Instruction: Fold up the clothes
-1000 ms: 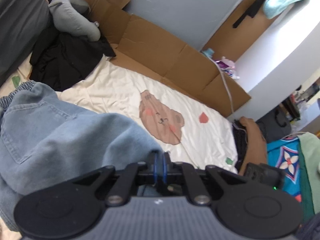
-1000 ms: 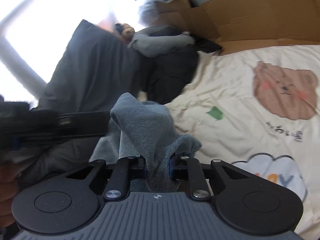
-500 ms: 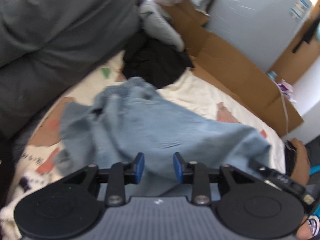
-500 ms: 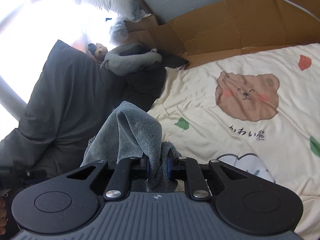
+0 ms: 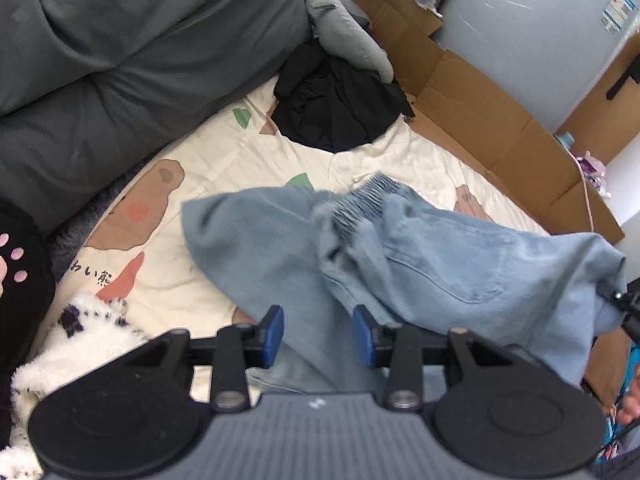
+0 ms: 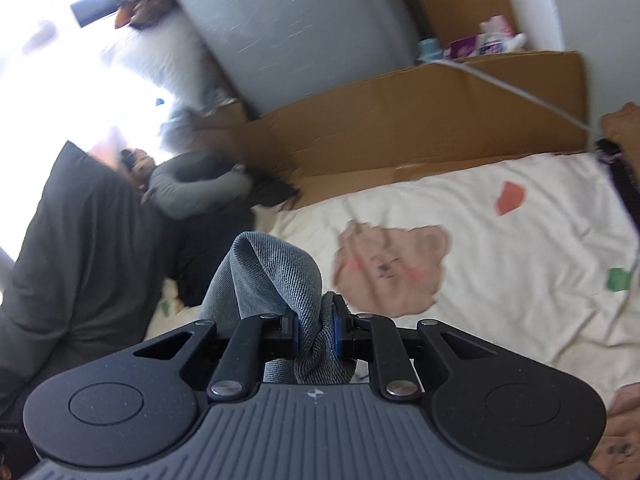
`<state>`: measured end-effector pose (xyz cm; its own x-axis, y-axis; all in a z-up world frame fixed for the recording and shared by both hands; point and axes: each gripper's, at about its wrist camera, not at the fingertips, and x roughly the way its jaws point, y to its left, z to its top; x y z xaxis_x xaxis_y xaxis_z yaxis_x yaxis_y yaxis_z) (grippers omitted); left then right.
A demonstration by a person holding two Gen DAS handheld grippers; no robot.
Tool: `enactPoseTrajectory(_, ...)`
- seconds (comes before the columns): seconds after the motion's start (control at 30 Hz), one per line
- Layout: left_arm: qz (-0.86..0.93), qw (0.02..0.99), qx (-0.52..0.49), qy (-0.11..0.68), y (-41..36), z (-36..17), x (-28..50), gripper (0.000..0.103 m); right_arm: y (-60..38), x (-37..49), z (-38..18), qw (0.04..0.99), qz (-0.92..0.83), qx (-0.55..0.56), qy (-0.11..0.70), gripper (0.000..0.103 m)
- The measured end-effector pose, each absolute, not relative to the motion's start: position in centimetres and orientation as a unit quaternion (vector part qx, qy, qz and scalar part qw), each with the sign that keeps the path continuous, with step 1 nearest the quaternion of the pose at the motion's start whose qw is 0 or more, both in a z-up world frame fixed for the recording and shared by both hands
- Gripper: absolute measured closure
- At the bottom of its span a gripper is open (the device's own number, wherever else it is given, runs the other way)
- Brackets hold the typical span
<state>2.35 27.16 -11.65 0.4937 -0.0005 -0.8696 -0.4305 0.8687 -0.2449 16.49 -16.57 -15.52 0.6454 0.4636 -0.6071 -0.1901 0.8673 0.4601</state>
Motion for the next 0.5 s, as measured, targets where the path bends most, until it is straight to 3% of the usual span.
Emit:
enactPoseTrajectory(0.17,0.118,0.842,-0.207,0.485,25.7,-11.0,2.4,0.060,-19.6,16.7,-13.8,0.897,0.160,0.171,0.374,0.089)
enactPoseTrajectory(0.3,0.110,0.848,-0.191,0.482,24.4,-10.9,2.5,0.052,-22.0,17.0,-12.4,0.902,0.151,0.152,0.374,0.089)
enactPoseTrajectory(0.5,0.085,0.850,-0.182,0.487,21.8,-12.2,2.9,0.051,-26.8,17.6,-10.8,0.905,0.137,0.120,0.385,0.089)
